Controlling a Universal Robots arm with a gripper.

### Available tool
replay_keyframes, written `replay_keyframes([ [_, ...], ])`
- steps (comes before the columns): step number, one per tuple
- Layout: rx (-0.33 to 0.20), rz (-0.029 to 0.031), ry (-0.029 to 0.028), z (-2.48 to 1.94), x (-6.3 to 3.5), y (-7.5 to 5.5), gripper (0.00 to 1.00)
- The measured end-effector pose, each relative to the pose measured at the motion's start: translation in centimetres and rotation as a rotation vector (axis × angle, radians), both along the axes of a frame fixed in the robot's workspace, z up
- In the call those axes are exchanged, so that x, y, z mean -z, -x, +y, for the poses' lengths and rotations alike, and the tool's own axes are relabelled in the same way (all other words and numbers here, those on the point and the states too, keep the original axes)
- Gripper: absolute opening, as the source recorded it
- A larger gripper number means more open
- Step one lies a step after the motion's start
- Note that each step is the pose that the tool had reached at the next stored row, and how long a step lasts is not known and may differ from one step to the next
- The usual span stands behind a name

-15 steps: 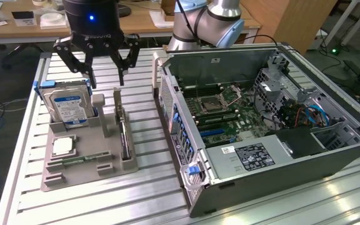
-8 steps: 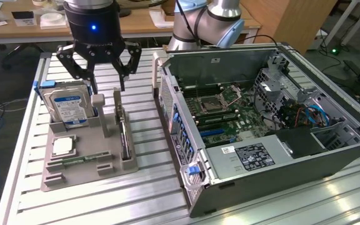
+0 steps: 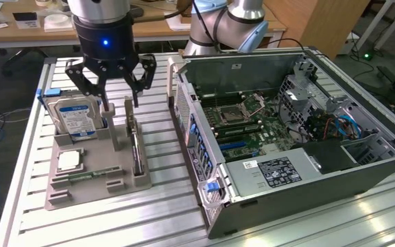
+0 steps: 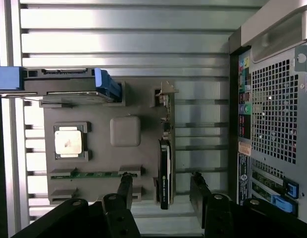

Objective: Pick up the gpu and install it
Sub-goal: 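Pick up the gpu and move the gpu toward the slot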

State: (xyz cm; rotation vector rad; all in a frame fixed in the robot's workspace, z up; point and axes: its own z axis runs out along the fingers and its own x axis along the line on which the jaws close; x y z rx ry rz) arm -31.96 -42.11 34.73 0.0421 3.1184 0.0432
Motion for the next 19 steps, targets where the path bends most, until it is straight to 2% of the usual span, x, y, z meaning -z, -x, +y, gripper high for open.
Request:
replay_keyframes([
  [7, -0.006, 0.0, 0.0005, -0.02, 1.27, -0.3, 0.59],
  [14, -0.016, -0.0001, 0.0005, -0.62, 2.54, -0.5, 0.59],
  [19, -0.019, -0.0001, 0.0005, -0.66, 3.47, -0.6, 0.59],
])
